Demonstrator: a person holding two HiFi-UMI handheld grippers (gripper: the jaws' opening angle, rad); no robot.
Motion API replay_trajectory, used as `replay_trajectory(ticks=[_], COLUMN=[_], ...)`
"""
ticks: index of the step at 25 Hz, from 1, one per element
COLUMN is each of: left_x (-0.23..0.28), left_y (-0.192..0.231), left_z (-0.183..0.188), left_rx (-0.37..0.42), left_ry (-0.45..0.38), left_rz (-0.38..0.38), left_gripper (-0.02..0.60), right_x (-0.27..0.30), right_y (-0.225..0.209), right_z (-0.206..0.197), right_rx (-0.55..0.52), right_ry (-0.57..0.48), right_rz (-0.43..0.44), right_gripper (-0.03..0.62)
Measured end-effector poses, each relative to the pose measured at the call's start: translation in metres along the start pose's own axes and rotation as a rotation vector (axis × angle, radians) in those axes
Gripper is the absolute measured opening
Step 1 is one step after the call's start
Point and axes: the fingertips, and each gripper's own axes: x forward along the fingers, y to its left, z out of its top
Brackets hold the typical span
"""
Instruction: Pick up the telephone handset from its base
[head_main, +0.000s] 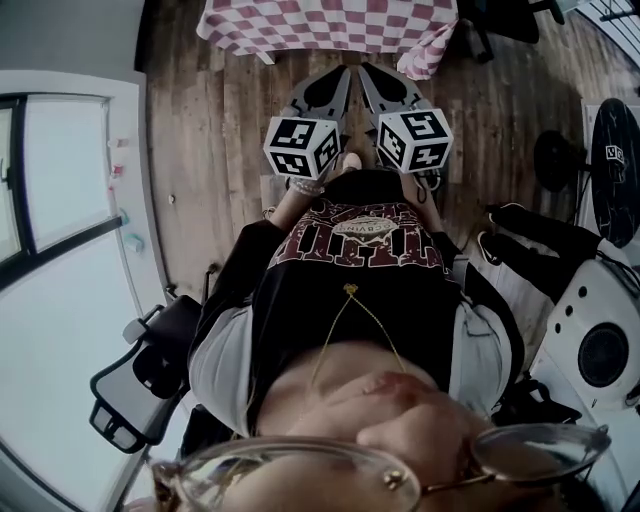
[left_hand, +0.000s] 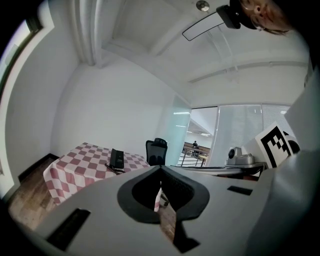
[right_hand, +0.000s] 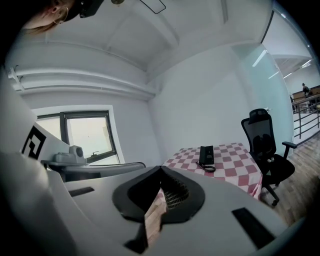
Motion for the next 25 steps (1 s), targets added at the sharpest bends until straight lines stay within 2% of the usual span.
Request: replay_trajectory(ticks=[6,14,25], left_x=[0.021,0.041,0.088], left_y=[-0.003,0.001,0.022], left_z=[0.004,0.002,0.015], left_rx=[-0.001,0.006,0.011], left_ry=[-0.008,0.009,0.032], left_rz=[0.025,0.030,-0.032], left_gripper=[0.010,0.009,0.009], right_x=[0.006,0.014,0.044], right_y=[-0.018,-0.039,-0.073], right_z=[0.001,-0.001,0.014], right_rx=[-0.003,0.015,0.044], right_ry=[0.022,0.029,0.012], right_rz=[0.032,0.025,-0.042], right_gripper=[0.017,0.017,0.017])
